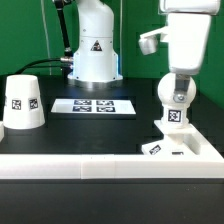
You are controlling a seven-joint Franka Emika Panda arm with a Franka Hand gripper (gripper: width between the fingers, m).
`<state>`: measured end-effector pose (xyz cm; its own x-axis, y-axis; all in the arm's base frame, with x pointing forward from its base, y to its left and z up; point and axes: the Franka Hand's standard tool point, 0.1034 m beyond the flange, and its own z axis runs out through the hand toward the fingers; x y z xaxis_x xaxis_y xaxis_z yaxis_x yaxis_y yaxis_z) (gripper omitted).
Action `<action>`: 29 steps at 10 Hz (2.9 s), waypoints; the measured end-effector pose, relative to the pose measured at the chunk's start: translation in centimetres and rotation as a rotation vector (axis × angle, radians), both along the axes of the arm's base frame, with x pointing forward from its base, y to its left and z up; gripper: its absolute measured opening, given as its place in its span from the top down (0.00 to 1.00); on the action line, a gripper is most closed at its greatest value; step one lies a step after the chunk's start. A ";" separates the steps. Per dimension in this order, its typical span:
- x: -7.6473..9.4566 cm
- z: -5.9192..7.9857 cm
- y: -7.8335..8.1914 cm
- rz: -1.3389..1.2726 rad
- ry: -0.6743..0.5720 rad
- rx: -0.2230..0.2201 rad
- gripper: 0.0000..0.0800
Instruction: Assemble lamp
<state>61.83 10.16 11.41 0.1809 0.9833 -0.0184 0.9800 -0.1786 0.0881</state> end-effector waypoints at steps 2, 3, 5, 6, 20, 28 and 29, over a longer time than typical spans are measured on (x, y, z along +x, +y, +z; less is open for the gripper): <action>0.0 0.0 -0.1 0.139 0.000 -0.044 0.13; 0.0 0.0 -0.2 0.192 0.002 -0.059 0.13; 0.0 -0.1 -0.5 0.285 0.006 -0.080 0.13; 0.0 -0.1 -0.5 0.281 0.006 -0.079 0.13; -0.8 -0.3 -0.8 -0.618 -0.074 0.040 0.28; -0.9 -0.3 -0.4 -1.183 -0.090 0.109 0.28; -0.9 -0.3 -0.4 -1.278 -0.093 0.120 0.28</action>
Offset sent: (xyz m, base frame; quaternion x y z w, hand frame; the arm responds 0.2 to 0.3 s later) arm -0.0001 0.0017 -0.0022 0.0029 -0.0129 -0.1890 0.9819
